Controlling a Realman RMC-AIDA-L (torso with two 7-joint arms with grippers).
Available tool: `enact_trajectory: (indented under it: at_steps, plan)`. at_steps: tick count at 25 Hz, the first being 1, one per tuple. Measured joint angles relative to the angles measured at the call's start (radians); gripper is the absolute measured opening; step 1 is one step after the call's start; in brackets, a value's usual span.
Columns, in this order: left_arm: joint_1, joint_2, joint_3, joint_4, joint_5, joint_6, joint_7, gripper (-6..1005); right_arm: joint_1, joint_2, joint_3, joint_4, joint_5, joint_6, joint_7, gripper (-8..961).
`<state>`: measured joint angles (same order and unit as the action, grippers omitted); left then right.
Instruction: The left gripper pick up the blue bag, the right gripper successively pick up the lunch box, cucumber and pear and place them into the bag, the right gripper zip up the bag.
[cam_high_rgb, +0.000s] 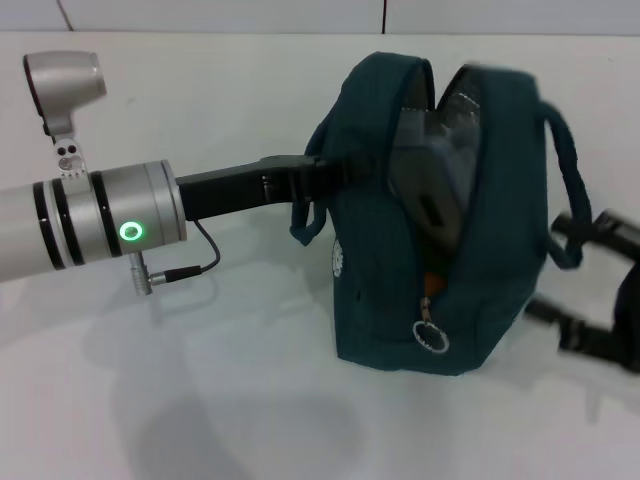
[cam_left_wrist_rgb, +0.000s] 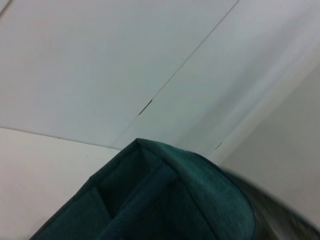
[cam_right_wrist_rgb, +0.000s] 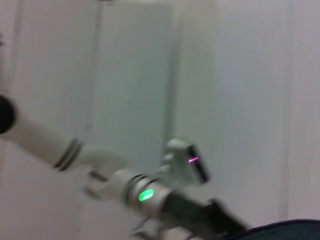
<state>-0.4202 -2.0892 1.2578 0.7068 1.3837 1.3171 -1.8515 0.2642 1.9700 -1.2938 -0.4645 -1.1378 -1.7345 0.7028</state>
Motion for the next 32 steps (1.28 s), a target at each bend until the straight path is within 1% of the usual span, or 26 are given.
enact_trajectory:
  at_steps: [3,5,8,10,13,16,19,22,32]
  plan:
    - [0.0,0.0,0.0,0.0,0.0,0.0,0.0,88,-0.021,0.025,0.105,0.007,0.005,-0.023,-0.038,801]
    - [-0.001,0.0,0.0,0.0,0.0,-0.001,0.0,88,-0.025,0.033,0.143,0.031,0.028,-0.05,-0.067,801]
    - [-0.001,0.0,0.0,0.0,0.0,-0.004,0.0,88,-0.02,0.031,0.149,0.066,0.071,-0.11,-0.083,801]
    - [-0.001,0.0,0.0,0.0,0.0,-0.007,0.0,88,-0.018,0.027,0.144,0.068,0.067,-0.149,-0.089,801]
    - [-0.002,-0.001,0.0,0.0,0.0,-0.01,0.0,89,-0.006,0.022,0.139,0.064,-0.004,-0.208,-0.088,801]
    - [-0.003,-0.002,0.0,0.0,0.0,-0.01,0.0,89,0.0,0.025,0.138,0.074,-0.055,-0.224,-0.083,801]
    - [-0.007,-0.002,0.0,-0.001,0.0,-0.01,0.0,89,0.004,0.032,0.131,0.085,-0.127,-0.226,-0.081,802]
    - [-0.009,-0.002,0.0,-0.001,-0.001,-0.01,0.0,90,0.014,0.034,0.11,0.118,-0.154,-0.209,-0.081,802]
    - [-0.007,-0.003,0.0,-0.001,-0.009,-0.01,0.0,91,0.023,0.034,0.101,0.176,-0.219,-0.045,-0.068,802]
